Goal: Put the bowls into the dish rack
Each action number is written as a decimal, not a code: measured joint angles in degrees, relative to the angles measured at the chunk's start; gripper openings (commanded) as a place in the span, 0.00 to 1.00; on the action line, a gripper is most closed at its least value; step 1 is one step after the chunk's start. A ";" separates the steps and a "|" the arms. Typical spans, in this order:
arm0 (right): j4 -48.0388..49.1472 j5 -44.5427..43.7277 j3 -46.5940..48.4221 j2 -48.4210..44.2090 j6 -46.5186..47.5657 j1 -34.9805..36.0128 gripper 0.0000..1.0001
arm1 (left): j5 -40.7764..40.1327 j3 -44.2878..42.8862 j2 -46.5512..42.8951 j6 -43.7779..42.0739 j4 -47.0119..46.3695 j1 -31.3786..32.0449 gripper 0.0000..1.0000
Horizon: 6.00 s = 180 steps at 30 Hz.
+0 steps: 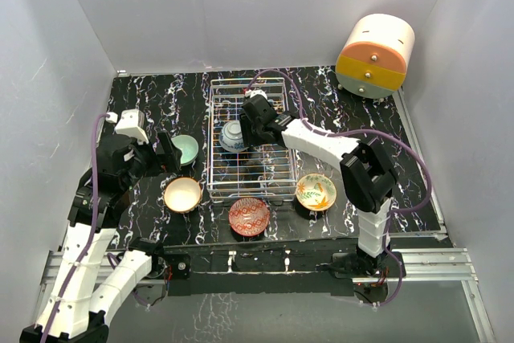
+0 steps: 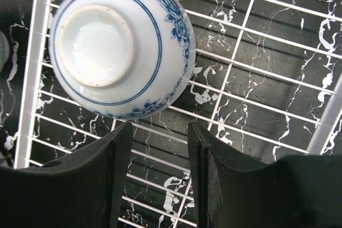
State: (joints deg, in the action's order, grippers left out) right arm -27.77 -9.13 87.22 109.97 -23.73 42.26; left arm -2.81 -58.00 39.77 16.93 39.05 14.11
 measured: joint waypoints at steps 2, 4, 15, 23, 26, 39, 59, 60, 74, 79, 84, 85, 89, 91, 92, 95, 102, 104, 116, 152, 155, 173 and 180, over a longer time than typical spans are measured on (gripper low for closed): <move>-0.24 -0.11 0.00 0.68 0.81 -0.13 0.49 | 0.00 0.13 0.17 0.00 -0.04 0.00 0.97; -0.24 -0.02 0.00 1.25 1.36 -0.15 0.49 | -0.02 0.39 0.33 0.00 -0.04 0.00 0.97; 4.02 3.78 0.02 4.50 2.91 -0.15 0.49 | -1.31 0.66 0.76 -0.66 0.00 0.00 0.97; 7.21 3.32 5.84 10.21 2.01 -0.20 0.49 | -1.29 0.68 1.11 -0.90 -0.02 0.02 0.97; 8.79 2.43 8.59 11.93 1.73 -0.33 0.48 | -1.31 0.68 1.11 -1.05 0.00 0.00 0.97; 13.16 3.30 16.28 19.04 2.91 -3.67 0.48 | -2.40 0.68 1.11 -1.99 0.04 0.00 0.97; 19.65 5.38 15.28 19.67 4.22 -4.02 0.49 | -3.19 0.68 2.97 -2.14 0.00 0.00 0.97; 20.31 5.60 14.45 19.37 4.20 -4.02 0.54 | -3.34 0.68 3.10 -2.12 0.00 0.00 0.97; 22.32 5.64 -3.74 -10.21 5.31 -4.02 0.65 | -3.91 9.49 8.15 0.79 -9.42 0.02 0.93; 20.44 3.39 -7.87 -23.17 6.27 -4.13 0.66 | -6.32 9.99 14.93 2.69 -13.55 0.02 0.85; 17.57 1.49 -15.06 -32.04 6.99 -4.68 0.67 | -8.85 10.05 23.76 4.68 -17.38 0.00 0.78; 16.76 1.20 -16.11 -33.00 7.10 -4.85 0.67 | -8.81 10.25 24.79 4.92 -18.34 0.02 0.77; 12.83 -0.07 -19.23 -35.87 7.45 -5.49 0.67 | -8.20 13.11 27.76 5.64 -24.06 0.02 0.70; 11.23 -0.44 -19.91 -37.03 7.63 -5.70 0.67 | -7.43 13.94 29.33 5.66 -25.86 0.02 0.67; 11.08 -0.55 -20.17 -37.51 7.67 -5.79 0.67 | -6.95 13.99 30.25 5.60 -26.62 0.02 0.66; 10.64 -0.83 -20.61 -39.08 7.76 -6.03 0.67 | -5.27 14.01 32.22 4.90 -29.81 0.02 0.64; 10.27 -0.85 -21.66 -40.13 7.58 -6.27 0.67 | -3.76 14.01 36.98 2.36 -36.09 0.02 0.60; 9.97 -0.96 -22.43 -40.15 7.56 -6.32 0.67 | -3.58 14.01 38.75 2.12 -36.70 0.02 0.59; 9.42 -1.49 -23.37 -41.59 7.56 -7.54 0.67 | -3.19 14.25 45.03 2.19 -38.56 0.02 0.47; 8.22 -4.31 -24.39 -48.65 7.54 -8.26 0.66 | -11.65 14.53 48.72 2.69 -44.74 1.46 0.00; 8.22 -4.48 -24.39 -48.65 7.48 -8.26 0.66 | -13.77 13.20 48.61 2.71 -40.79 1.88 0.34; 8.41 -4.52 -25.55 -48.72 7.10 -8.87 0.66 | -24.59 5.79 52.37 2.08 -25.14 6.97 0.49; 8.37 -4.50 -26.40 -48.85 7.10 -9.07 0.66 | -27.06 3.78 52.85 0.11 -24.85 7.89 0.30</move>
State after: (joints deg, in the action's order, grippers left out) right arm -19.40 -13.63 60.82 61.12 -16.62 33.19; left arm -29.87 -54.22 92.62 17.04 14.20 22.00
